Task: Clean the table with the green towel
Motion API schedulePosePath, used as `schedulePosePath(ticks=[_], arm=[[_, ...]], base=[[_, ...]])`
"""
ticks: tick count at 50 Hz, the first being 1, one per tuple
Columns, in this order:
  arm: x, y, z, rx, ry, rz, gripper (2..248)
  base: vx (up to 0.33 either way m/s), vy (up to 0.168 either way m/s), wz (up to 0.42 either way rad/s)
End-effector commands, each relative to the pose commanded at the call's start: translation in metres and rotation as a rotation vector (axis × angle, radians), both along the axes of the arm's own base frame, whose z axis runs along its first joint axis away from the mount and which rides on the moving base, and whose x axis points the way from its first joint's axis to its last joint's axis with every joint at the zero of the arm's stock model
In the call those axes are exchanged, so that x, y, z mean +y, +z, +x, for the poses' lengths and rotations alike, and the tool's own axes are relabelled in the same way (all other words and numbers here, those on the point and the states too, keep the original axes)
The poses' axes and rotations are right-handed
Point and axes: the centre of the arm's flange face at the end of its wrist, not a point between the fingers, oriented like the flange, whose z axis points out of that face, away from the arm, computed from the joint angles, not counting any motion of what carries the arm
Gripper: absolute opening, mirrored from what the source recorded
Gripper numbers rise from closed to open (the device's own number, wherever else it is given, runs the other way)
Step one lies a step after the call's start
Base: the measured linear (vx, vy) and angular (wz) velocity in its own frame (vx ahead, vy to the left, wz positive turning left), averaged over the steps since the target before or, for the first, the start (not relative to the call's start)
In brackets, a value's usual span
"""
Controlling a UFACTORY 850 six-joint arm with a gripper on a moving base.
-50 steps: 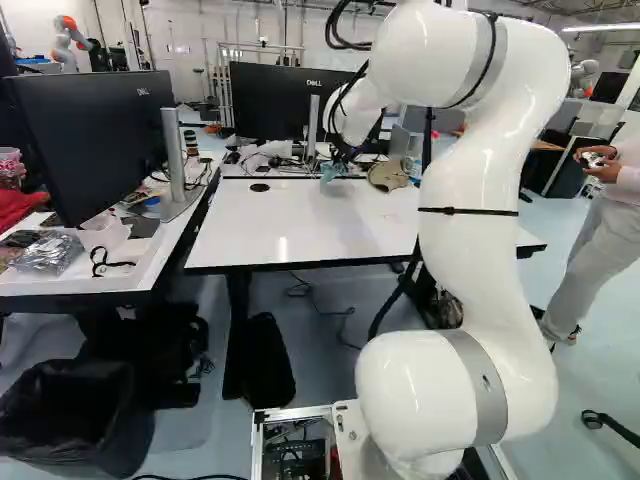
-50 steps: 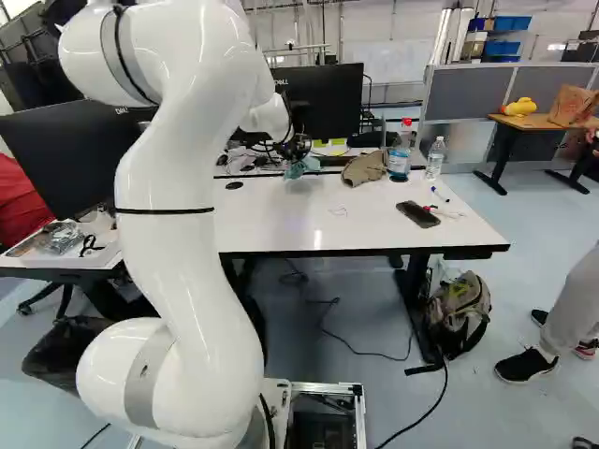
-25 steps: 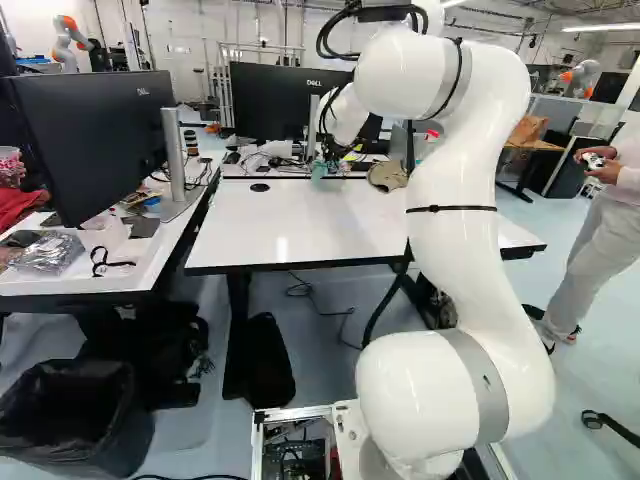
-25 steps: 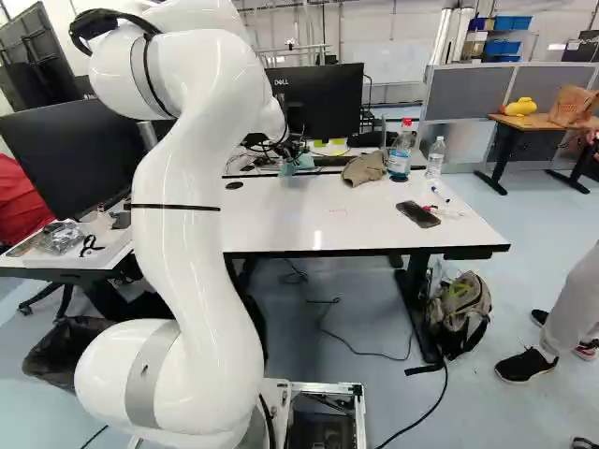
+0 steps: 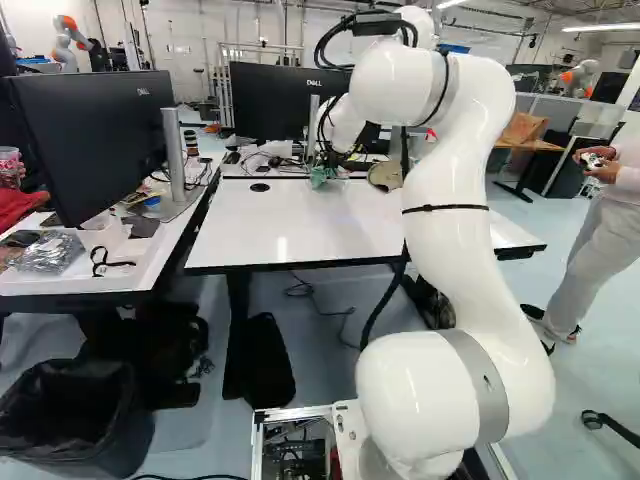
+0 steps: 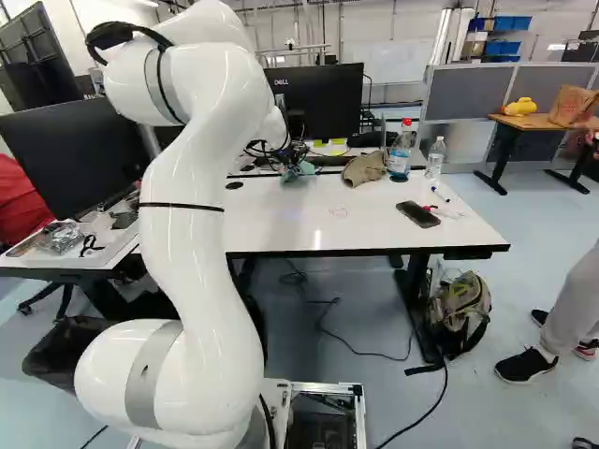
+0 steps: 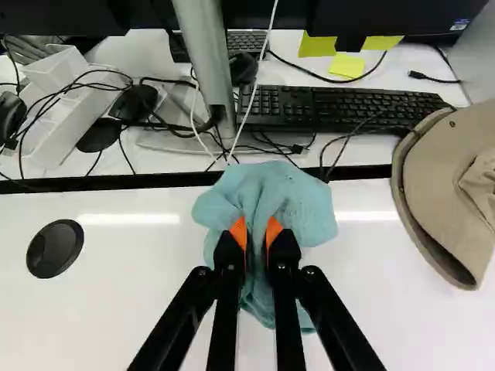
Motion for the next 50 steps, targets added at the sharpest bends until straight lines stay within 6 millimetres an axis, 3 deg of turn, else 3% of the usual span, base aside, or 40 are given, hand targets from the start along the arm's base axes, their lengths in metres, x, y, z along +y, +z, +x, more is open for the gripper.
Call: schedulePosePath(ticks=[33,50], arm=[[0.000,-0.045,0.017,0.044,0.000,0.000,46],[0.000,-0.045,0.017,0.045,0.000,0.000,46]], base=[[0.000,0.000,0.000],[0.000,0.000,0.000]])
